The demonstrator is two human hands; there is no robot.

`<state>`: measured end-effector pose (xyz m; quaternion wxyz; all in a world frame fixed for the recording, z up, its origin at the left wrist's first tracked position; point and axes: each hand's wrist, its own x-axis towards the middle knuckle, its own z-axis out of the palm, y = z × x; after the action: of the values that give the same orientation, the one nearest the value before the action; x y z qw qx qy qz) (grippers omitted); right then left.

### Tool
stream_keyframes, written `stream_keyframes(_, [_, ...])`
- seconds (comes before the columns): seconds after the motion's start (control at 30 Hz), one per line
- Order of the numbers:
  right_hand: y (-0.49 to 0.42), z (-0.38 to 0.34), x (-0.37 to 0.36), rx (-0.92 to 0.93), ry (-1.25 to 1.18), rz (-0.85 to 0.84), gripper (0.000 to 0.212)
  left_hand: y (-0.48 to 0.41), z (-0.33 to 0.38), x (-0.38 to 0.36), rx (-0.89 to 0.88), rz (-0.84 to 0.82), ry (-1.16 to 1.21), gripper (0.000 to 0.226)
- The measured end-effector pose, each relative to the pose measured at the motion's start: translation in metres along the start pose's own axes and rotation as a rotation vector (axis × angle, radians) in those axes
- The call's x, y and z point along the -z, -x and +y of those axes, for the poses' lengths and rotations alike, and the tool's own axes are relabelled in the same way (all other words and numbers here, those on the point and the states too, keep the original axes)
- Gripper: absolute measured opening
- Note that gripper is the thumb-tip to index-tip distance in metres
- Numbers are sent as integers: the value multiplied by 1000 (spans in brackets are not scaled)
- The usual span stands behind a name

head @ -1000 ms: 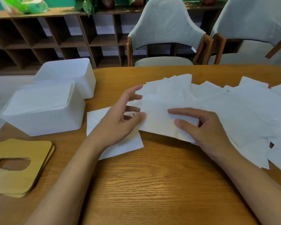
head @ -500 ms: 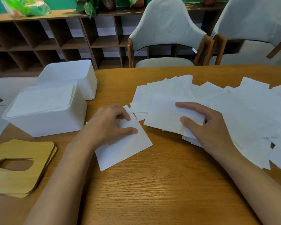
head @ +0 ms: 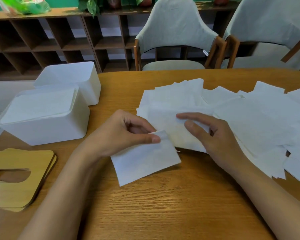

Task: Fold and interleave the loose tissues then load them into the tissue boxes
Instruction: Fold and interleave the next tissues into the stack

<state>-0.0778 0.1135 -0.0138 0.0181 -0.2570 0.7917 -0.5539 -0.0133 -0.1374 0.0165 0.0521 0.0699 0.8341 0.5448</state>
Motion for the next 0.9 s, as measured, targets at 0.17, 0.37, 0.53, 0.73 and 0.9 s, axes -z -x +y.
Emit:
stream_keyframes(0.17, [7,-3,-13,-56,66,-75,17,-1,5,-17,-104,138,10,28])
stream_keyframes(0.37, [3,-1,-13,-127,61,-42,19,-3,3,-9,-70,171,-111,38])
stream_keyframes(0.53, [6,-4,-17,-73,54,-208,58,-3,6,-15,-113,189,-222,43])
stream_keyframes(0.73, [7,-3,-19,-56,65,-218,80,-6,4,-25,-138,181,-244,42])
stream_keyframes(0.9, [8,-4,-20,-52,79,-228,78,-9,1,-32,-179,233,-270,38])
